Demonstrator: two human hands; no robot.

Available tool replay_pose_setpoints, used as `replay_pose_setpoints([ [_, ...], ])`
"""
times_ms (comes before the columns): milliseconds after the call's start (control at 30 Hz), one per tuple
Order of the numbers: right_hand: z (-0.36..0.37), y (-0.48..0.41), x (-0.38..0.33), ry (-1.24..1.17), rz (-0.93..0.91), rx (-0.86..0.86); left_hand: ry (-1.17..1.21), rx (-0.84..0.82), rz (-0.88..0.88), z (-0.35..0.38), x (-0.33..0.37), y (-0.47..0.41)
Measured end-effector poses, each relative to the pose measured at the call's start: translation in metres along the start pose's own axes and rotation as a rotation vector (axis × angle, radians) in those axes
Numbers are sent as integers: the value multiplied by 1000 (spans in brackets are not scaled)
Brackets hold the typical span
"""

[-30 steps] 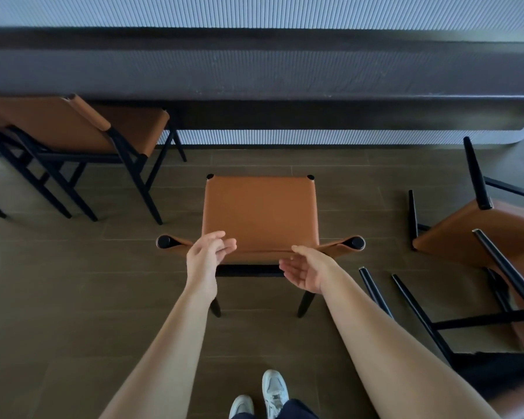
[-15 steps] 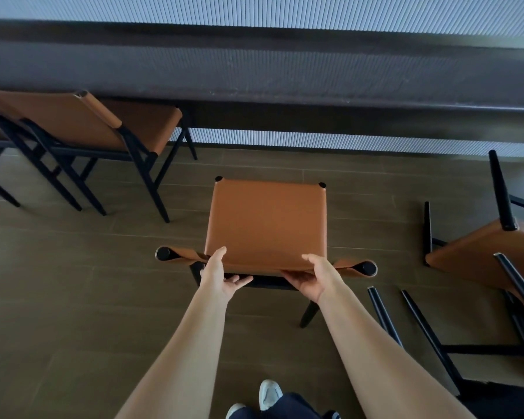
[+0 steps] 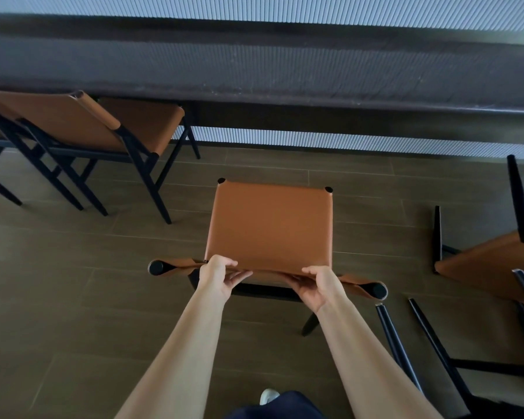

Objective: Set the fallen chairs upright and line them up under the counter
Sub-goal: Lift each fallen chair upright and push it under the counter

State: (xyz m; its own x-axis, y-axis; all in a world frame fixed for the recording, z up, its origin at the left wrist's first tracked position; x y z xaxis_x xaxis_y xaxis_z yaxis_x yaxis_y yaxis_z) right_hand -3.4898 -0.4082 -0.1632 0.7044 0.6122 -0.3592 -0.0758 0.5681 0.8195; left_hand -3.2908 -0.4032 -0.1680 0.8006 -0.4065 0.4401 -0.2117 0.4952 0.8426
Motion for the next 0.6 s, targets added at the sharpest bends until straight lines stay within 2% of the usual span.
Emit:
replay_pose_setpoints([
  [400,63,-18,-62,-16,-159,4,-31,-169,18,80,62,-3],
  [600,95,-29,-95,-33,-195,21,-67,-195,6,121,89,-13],
])
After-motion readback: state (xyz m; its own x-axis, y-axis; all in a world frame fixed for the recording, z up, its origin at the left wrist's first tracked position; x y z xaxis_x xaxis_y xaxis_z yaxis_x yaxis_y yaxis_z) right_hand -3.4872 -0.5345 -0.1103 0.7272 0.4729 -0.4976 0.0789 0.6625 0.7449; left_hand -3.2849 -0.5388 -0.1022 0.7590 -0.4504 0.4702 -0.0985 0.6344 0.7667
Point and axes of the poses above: each hand's wrist, its own y-axis away from the middle knuckle, its own z-axis out of the palm, x = y × z, the point moved 6 cm from there along -y, towards the middle knuckle, and after that the axes turned 8 degrees about y, right-handed, at the moved point
